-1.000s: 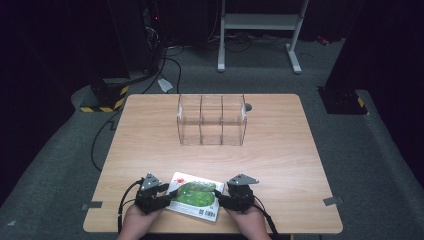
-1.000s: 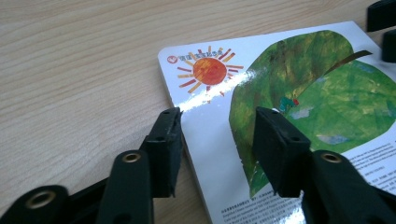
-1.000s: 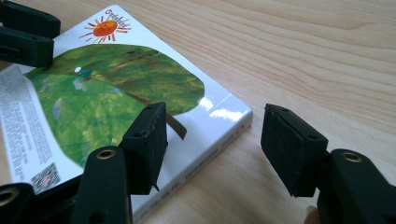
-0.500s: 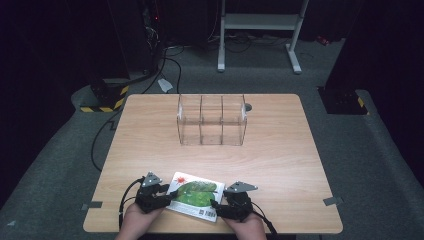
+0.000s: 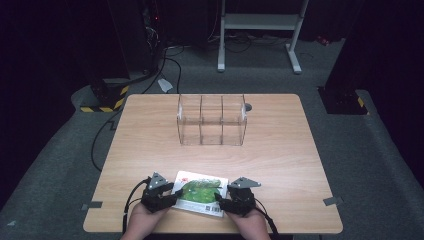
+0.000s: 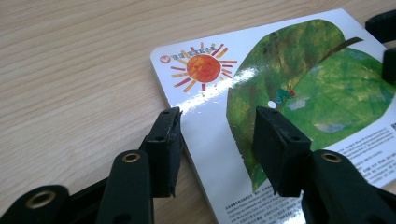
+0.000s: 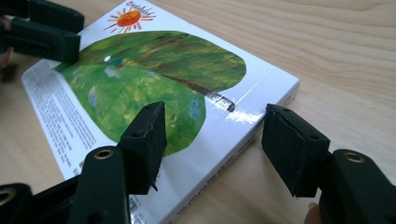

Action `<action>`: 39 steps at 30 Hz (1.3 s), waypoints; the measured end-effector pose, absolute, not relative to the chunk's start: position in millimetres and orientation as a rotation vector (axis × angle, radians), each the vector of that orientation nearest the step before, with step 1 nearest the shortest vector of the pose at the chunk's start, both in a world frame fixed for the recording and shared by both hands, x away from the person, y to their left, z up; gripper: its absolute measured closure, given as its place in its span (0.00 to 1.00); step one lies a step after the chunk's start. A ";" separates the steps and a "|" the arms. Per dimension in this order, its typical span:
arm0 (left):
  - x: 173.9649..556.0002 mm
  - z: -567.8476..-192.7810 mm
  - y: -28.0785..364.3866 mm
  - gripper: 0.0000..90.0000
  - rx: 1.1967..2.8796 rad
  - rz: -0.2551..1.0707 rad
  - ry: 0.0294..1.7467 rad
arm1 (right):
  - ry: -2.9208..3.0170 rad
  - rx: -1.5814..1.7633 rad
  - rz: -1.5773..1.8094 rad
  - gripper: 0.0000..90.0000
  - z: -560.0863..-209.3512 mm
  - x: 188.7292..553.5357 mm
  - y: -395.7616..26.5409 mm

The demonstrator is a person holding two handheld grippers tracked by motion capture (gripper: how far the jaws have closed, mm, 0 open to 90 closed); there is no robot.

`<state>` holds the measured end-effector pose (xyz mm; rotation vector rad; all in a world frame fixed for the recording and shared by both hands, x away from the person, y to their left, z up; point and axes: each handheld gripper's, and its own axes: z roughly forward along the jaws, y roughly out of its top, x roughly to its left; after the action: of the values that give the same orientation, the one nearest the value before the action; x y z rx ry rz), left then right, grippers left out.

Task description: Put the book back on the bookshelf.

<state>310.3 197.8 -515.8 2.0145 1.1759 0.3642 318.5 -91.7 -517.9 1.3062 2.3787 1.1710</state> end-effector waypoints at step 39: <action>319.7 -521.5 182.0 0.52 1.950 0.302 1.195 | 2.302 1.384 1.114 0.40 -516.2 328.8 -100.8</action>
<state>319.7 182.0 -521.5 1.9501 1.1950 0.3017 328.8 -100.8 -516.2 1.3839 2.3020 1.1144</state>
